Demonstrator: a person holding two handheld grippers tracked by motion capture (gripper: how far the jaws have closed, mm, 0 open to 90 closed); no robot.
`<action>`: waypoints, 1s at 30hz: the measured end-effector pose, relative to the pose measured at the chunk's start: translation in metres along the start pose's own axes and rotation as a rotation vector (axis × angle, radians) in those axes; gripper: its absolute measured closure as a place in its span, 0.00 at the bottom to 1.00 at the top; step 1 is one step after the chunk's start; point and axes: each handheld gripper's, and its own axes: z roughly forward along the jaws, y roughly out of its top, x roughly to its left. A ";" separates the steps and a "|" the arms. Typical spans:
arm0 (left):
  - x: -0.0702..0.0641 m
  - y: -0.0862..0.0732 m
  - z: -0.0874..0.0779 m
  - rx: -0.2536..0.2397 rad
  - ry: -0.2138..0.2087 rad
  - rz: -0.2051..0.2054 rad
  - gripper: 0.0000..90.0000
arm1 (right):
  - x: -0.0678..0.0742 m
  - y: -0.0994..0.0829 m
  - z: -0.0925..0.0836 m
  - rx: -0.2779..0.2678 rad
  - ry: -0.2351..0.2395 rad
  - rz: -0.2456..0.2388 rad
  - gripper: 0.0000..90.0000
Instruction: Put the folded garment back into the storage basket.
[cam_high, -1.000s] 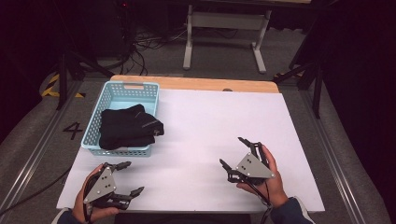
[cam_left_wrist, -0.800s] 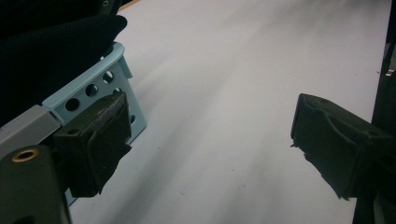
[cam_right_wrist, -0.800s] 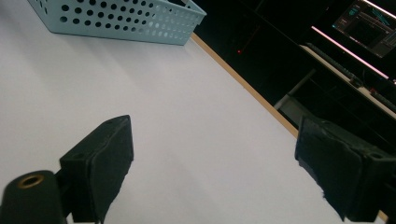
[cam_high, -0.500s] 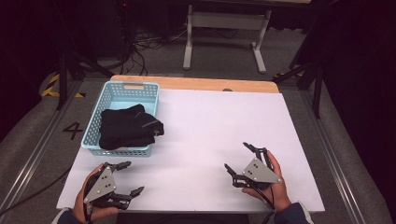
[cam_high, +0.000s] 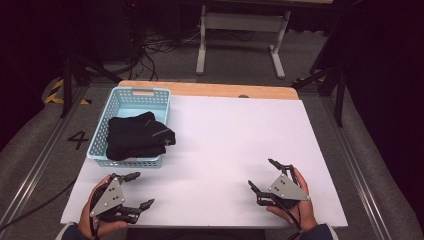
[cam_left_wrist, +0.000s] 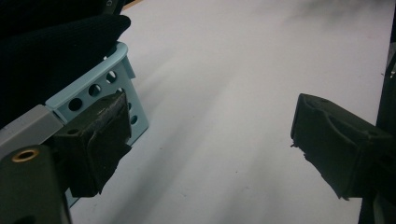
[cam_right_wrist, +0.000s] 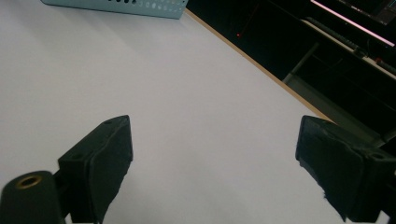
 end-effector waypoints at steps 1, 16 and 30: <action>0.000 0.000 0.000 0.000 -0.001 -0.001 0.14 | 0.000 -0.001 -0.001 0.002 0.000 0.002 0.13; 0.003 0.000 0.000 -0.003 0.014 -0.011 0.14 | -0.015 -0.031 -0.021 0.024 -0.012 0.110 0.12; 0.005 0.001 0.001 -0.006 0.024 -0.010 0.14 | -0.024 -0.053 -0.039 0.070 -0.050 0.175 0.07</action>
